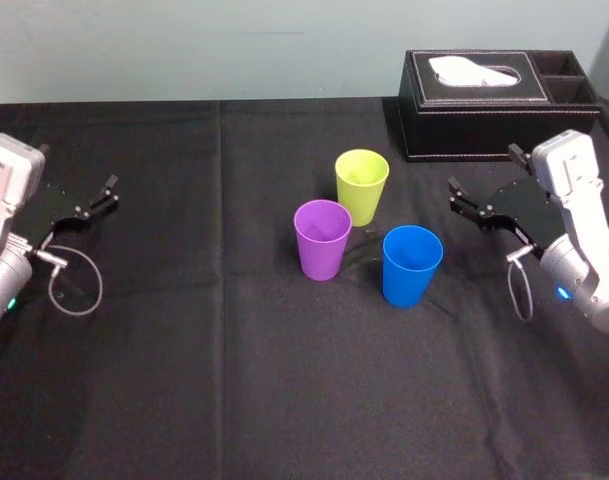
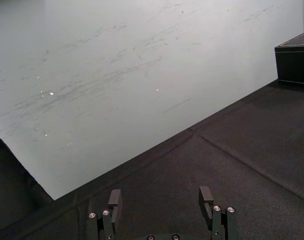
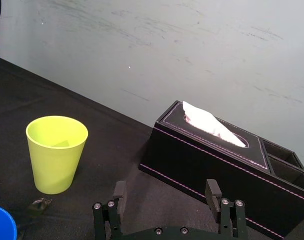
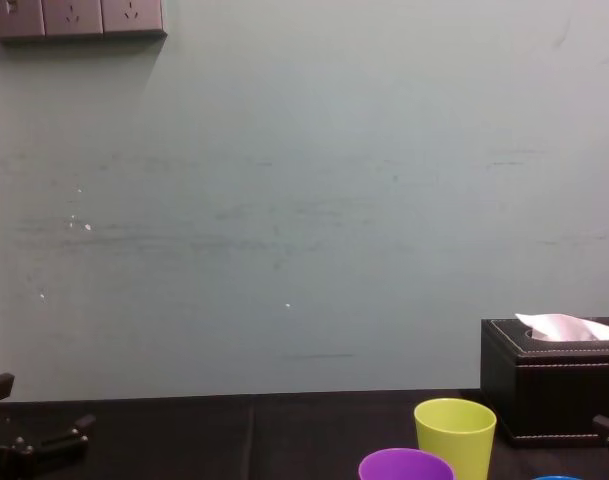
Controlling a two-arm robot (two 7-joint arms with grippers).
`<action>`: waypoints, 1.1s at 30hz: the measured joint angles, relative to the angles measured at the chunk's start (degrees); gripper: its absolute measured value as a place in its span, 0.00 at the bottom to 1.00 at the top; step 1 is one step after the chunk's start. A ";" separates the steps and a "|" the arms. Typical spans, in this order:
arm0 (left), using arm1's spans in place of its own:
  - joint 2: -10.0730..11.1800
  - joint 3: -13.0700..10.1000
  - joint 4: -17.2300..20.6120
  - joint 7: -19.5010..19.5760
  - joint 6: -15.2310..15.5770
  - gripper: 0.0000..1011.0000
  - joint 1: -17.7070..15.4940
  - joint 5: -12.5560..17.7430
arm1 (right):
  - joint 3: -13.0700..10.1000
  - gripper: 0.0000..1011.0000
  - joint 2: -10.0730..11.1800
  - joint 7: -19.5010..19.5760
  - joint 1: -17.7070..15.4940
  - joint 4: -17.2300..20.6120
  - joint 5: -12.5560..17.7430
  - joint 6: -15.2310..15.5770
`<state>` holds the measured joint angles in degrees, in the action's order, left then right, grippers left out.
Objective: Stack the three plastic cups sequentially using one hand.
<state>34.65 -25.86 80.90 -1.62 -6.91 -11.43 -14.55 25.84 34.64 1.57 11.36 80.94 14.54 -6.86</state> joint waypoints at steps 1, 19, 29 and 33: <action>0.00 0.00 0.00 0.00 0.00 1.00 0.00 0.00 | 0.01 0.99 0.00 0.00 0.00 0.00 0.00 0.00; 0.00 0.00 0.00 0.00 0.00 1.00 0.00 0.00 | 0.03 0.99 0.00 0.05 0.07 -0.04 0.00 -0.05; 0.00 0.00 0.00 0.00 0.00 1.00 0.00 0.00 | 0.02 0.99 0.00 0.05 0.07 -0.04 0.00 -0.06; 0.00 0.00 0.00 0.00 0.00 1.00 0.00 0.00 | 0.02 0.99 0.00 0.05 0.07 -0.04 0.00 -0.05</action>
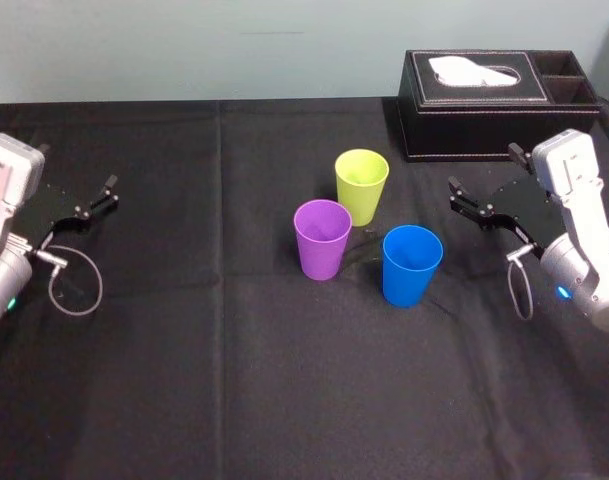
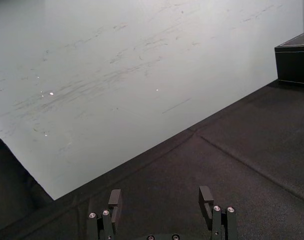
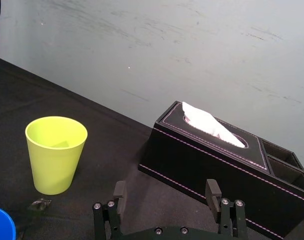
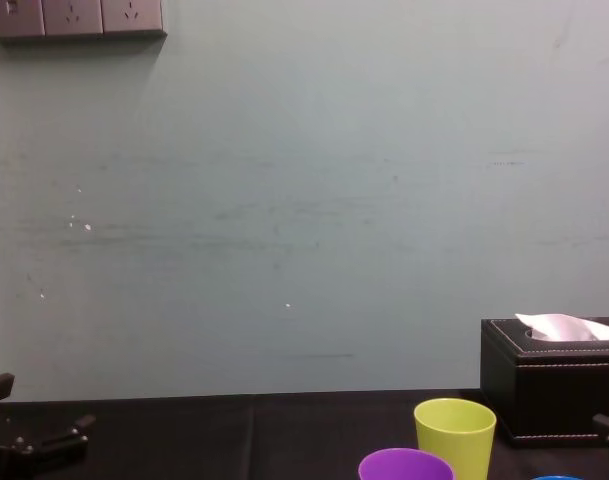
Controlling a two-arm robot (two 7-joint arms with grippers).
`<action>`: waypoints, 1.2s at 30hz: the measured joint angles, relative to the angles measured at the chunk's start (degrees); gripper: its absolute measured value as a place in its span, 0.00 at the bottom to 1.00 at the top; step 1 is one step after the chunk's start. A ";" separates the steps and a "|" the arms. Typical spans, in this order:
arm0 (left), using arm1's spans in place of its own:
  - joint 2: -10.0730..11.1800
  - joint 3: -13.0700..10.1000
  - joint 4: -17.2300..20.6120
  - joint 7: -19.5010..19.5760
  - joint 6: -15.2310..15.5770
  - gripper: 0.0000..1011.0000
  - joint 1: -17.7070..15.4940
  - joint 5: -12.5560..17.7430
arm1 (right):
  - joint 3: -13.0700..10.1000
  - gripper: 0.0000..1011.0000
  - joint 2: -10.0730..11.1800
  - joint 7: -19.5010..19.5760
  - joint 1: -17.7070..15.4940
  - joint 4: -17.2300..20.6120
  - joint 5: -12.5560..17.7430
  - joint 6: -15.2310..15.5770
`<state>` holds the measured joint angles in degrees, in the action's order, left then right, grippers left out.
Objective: Stack the three plastic cups sequentially using one hand.
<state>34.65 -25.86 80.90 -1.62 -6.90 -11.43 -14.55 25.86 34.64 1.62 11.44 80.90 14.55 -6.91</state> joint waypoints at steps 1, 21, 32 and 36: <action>0.00 0.00 0.00 0.00 0.00 1.00 0.00 0.00 | 0.00 0.99 0.00 0.00 0.00 0.00 0.00 0.00; 0.00 0.00 0.00 0.00 0.00 1.00 0.00 0.00 | -1.57 0.99 -0.40 -1.26 -1.07 1.34 0.15 -0.17; 0.00 0.00 0.00 0.00 0.00 1.00 0.00 0.00 | -6.20 0.99 3.36 -4.43 -7.77 9.01 4.86 3.21; 0.00 0.00 0.00 0.00 0.00 1.00 0.00 0.00 | -8.79 0.99 5.55 -5.87 -12.04 12.50 7.81 4.87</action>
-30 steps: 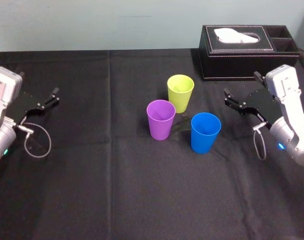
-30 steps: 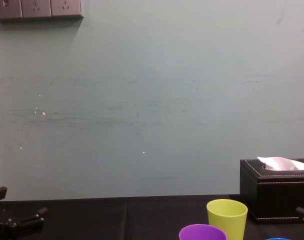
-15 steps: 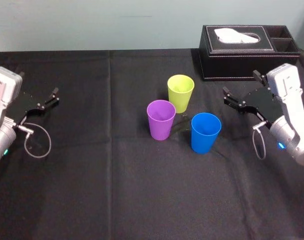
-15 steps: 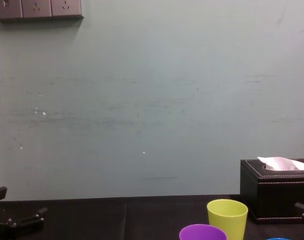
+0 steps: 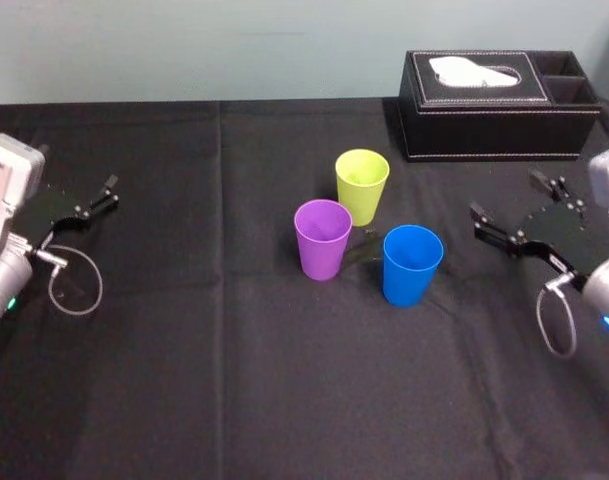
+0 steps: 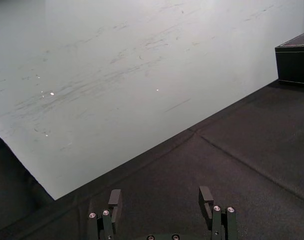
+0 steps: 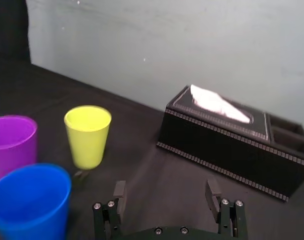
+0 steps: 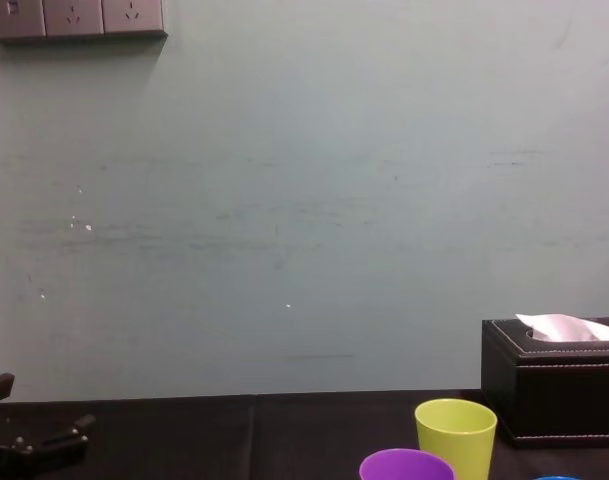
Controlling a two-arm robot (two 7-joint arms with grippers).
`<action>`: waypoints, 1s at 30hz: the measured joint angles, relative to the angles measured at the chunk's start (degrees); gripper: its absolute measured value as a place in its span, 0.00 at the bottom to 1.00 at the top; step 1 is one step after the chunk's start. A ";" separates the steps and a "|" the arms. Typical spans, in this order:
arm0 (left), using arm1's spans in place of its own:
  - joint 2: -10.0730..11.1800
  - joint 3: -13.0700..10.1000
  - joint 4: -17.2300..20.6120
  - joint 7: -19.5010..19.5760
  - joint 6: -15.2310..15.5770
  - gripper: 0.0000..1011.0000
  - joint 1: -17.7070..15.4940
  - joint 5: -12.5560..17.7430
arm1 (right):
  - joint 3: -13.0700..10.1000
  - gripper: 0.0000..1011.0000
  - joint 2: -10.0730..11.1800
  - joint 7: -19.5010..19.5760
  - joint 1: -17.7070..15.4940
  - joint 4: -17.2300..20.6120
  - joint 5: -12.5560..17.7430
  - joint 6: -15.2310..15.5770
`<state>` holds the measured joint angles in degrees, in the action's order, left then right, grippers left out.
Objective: Stack the three plastic cups sequentially using one hand.
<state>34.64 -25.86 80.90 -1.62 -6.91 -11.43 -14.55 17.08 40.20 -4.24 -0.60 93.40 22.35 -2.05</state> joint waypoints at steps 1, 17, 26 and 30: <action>0.00 0.00 0.00 0.00 0.00 1.00 0.00 0.00 | -0.98 0.99 0.94 -0.52 -1.88 1.30 0.91 0.43; 0.00 0.00 0.00 0.00 0.00 1.00 0.00 0.00 | -5.93 0.99 5.06 -3.55 -16.56 10.73 4.02 1.86; 0.00 0.00 0.00 0.00 0.00 1.00 0.00 0.00 | -5.39 0.99 2.81 -5.18 -17.18 11.97 4.77 2.77; 0.00 0.00 0.00 0.00 0.00 1.00 0.00 0.00 | -4.47 0.99 1.64 -5.37 -15.99 12.01 3.83 3.81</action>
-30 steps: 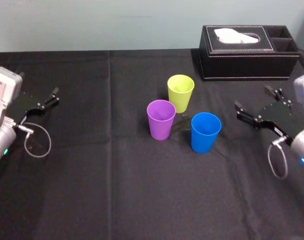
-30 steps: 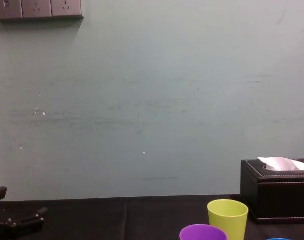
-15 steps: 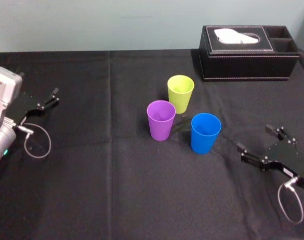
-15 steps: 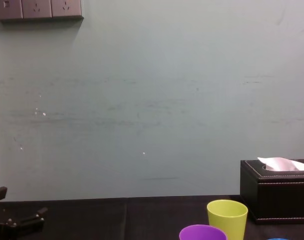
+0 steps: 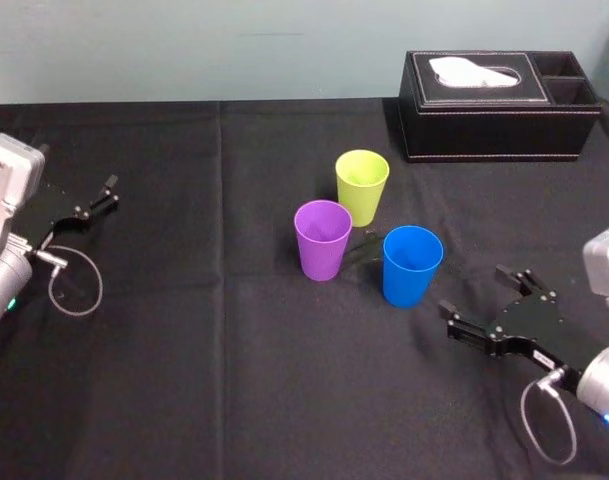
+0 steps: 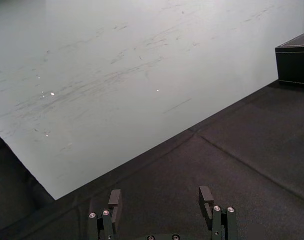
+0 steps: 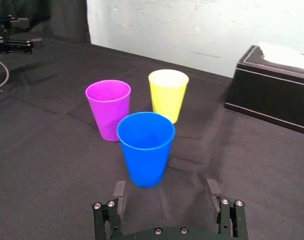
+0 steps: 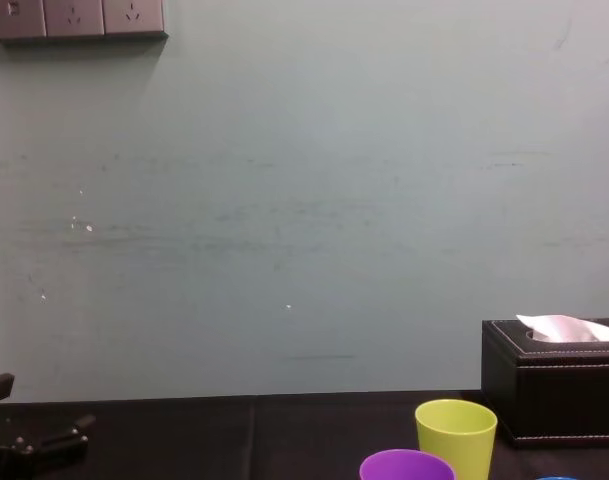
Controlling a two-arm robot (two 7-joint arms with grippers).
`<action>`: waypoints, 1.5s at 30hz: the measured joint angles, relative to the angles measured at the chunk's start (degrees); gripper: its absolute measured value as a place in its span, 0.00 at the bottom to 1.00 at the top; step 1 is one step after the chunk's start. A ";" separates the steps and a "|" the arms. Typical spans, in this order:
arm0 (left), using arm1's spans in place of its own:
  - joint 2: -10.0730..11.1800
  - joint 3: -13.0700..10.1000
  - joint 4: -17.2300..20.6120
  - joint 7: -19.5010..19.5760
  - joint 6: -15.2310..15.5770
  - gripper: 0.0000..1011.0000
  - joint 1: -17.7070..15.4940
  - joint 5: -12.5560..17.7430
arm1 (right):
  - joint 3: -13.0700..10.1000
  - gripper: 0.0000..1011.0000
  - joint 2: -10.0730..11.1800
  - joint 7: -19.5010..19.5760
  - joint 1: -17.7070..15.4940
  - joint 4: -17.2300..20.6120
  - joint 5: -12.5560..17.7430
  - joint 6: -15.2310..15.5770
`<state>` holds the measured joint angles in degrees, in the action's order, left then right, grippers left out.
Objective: Stack the three plastic cups sequentially using one hand.
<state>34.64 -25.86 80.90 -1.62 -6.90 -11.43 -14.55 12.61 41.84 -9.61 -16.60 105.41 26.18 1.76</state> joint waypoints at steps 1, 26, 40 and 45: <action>0.00 0.00 0.00 0.00 0.00 1.00 0.00 0.00 | 0.34 0.99 -0.42 -0.13 0.46 0.00 -0.43 0.45; 0.00 0.00 0.00 0.00 0.00 1.00 0.00 0.00 | 2.95 0.99 -7.25 -1.97 6.30 -3.40 -4.79 4.89; 0.00 0.00 0.00 0.00 0.00 1.00 0.00 0.00 | 3.41 0.99 -10.56 -3.39 8.46 -5.57 -7.41 5.15; 0.00 0.00 0.00 0.00 0.00 1.00 0.00 0.00 | 3.31 0.99 -11.72 -3.39 8.94 -6.05 -8.22 5.34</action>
<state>34.64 -25.86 80.90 -1.62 -6.91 -11.43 -14.55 15.92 30.12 -13.01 -7.66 99.36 17.96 7.10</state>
